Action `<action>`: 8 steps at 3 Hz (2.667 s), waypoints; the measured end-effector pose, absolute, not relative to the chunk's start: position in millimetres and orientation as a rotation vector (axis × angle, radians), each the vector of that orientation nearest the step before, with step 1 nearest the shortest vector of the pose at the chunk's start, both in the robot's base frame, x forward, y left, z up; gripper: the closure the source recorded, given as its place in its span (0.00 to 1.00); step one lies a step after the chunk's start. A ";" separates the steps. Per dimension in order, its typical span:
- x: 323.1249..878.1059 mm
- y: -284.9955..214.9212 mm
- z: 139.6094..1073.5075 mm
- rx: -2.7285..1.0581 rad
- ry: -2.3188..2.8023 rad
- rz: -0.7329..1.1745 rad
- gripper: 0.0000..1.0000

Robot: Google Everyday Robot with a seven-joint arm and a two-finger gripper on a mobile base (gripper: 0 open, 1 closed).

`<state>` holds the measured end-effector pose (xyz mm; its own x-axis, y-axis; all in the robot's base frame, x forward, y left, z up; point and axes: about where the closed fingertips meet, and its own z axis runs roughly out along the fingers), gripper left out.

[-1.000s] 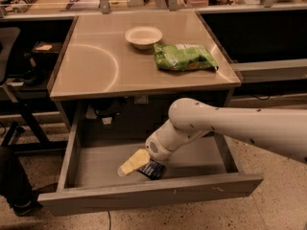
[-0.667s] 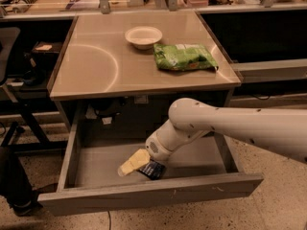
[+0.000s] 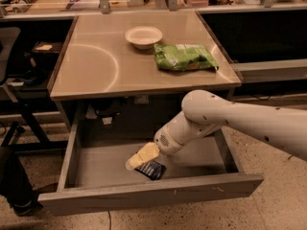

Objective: Pick rxbar blueberry from top drawer and place on counter

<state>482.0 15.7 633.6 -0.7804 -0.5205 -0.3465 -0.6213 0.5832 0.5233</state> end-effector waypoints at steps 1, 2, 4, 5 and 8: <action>475.8 25.2 627.9 -0.959 2.680 0.856 0.00; 472.3 31.5 621.6 -0.911 2.707 0.756 0.00; 469.2 43.0 603.8 -0.888 2.702 0.648 0.00; 475.1 49.8 590.9 -0.897 2.663 0.573 0.00; 476.6 51.6 591.7 -0.895 2.655 0.573 0.66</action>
Offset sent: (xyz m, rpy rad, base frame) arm -0.0127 0.0208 -0.0185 -0.1968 -0.0883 -0.1250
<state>476.6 51.6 591.7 -0.7685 -0.5141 -0.3810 -0.6255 0.7290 0.2779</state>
